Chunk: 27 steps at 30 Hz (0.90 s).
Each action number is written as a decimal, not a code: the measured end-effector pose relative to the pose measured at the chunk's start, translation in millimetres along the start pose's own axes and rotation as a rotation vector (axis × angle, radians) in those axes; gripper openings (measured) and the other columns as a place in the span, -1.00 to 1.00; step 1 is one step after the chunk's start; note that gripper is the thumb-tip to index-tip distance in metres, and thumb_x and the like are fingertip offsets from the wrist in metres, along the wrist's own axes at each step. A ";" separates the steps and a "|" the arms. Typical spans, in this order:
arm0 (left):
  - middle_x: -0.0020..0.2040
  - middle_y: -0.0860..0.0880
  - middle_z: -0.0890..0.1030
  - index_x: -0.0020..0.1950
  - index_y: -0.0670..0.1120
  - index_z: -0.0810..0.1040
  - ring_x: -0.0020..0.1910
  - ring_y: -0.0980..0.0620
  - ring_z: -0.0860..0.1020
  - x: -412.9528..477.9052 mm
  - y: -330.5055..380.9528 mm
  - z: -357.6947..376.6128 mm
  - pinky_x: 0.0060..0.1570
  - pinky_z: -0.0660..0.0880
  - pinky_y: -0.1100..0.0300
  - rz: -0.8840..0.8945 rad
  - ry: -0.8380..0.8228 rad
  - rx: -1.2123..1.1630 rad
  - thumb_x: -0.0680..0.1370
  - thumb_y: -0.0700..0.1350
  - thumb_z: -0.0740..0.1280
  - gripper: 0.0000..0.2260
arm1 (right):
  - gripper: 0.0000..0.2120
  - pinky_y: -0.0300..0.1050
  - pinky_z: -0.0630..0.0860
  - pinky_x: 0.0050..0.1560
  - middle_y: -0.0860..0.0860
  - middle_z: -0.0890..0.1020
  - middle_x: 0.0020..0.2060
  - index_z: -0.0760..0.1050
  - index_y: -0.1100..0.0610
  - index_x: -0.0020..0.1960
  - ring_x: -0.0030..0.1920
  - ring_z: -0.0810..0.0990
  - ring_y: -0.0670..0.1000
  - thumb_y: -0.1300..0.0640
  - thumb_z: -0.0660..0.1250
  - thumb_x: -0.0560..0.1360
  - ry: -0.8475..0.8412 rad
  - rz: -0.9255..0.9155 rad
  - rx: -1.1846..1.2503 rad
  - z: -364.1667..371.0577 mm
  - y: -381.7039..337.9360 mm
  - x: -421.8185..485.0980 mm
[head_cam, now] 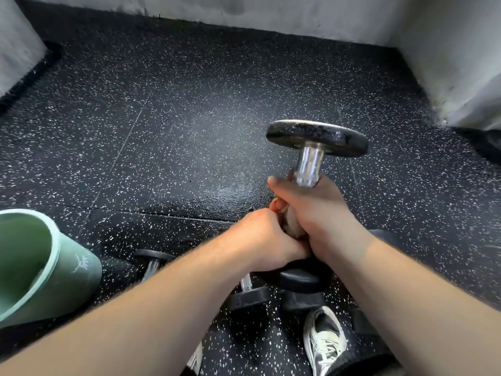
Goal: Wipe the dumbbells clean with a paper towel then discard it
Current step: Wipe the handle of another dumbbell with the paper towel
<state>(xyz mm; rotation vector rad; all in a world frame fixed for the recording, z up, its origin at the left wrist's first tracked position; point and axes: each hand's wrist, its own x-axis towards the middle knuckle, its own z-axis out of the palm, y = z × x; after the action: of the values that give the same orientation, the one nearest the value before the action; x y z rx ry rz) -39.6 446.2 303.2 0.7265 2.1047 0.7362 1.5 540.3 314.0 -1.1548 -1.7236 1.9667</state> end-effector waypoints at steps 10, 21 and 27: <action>-0.19 0.00 0.71 -0.17 -0.02 0.64 -0.19 0.02 0.66 -7.7 1.9 -5.4 -0.11 0.60 0.11 0.025 -0.145 0.030 0.33 0.16 0.50 -0.73 | -0.75 -0.08 0.31 -0.30 -0.02 0.36 -0.55 0.37 0.13 -0.23 -0.55 0.29 -0.05 0.37 0.34 0.53 -0.257 0.022 0.327 -5.7 -13.8 2.8; -0.18 0.05 0.67 -0.20 0.01 0.54 -0.14 0.02 0.64 -7.7 3.6 12.4 -0.24 0.51 0.19 0.081 0.027 0.013 0.35 0.12 0.47 -0.78 | -0.78 -0.18 0.36 -0.43 0.01 0.43 -0.54 0.44 0.16 -0.27 -0.55 0.39 0.01 0.27 0.42 0.50 0.128 0.077 0.044 2.3 -14.4 4.9; -0.19 -0.03 0.69 -0.17 -0.01 0.61 -0.15 -0.09 0.65 -2.5 5.1 14.8 -0.23 0.52 0.14 0.056 0.102 -0.027 0.33 0.12 0.48 -0.76 | -0.69 -0.15 0.37 -0.39 0.01 0.45 -0.59 0.42 0.12 -0.39 -0.62 0.41 -0.02 0.17 0.45 0.47 0.196 0.151 -0.053 6.6 -18.3 3.3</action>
<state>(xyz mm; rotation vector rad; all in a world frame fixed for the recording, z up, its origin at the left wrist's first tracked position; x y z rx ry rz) -25.1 451.6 300.1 0.7497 2.1691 0.8459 -10.5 542.4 329.5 -1.4822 -1.6386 1.8279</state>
